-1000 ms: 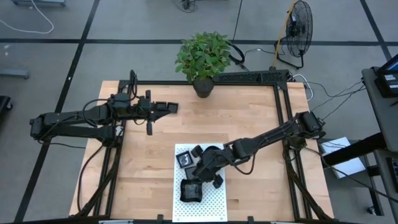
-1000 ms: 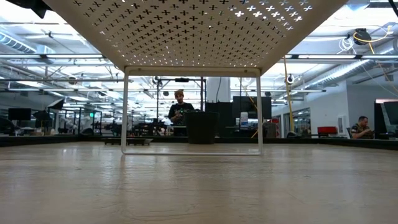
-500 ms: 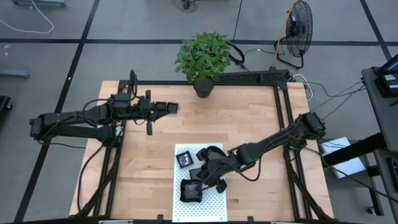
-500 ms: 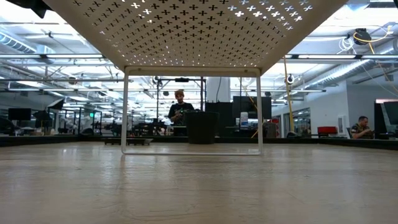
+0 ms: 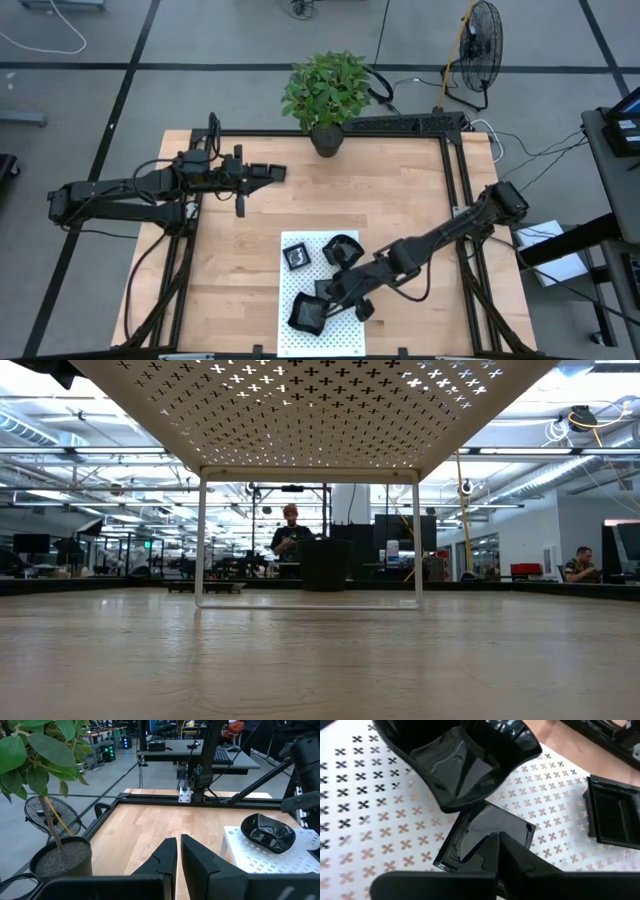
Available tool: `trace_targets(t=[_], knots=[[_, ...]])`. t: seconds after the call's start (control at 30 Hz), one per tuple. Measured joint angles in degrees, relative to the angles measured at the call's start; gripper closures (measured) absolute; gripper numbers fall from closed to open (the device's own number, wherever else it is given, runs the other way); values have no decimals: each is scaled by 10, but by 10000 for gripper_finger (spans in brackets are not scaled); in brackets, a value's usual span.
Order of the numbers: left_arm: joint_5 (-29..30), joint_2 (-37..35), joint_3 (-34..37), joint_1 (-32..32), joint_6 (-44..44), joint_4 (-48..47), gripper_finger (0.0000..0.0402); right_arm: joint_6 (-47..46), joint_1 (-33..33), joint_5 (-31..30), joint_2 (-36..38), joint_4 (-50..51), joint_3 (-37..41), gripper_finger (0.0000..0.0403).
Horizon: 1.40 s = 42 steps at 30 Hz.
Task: Pick & Place Mini shaped plates
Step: Stack the square plate on top of the square plate on the shelf
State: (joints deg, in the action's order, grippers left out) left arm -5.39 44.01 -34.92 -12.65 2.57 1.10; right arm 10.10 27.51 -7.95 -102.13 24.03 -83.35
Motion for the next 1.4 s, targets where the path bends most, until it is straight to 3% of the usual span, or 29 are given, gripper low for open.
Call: trace_targets(t=[0.47,0.8,1.4], knots=[[0,0,0,0,0,0,371,-92,36,-56,22,68,1,403],[0,0,0,0,0,0,371,-157,56,-56,42,110,2,403],[0,0,0,0,0,0,371,-191,70,-40,43,141,0,403]])
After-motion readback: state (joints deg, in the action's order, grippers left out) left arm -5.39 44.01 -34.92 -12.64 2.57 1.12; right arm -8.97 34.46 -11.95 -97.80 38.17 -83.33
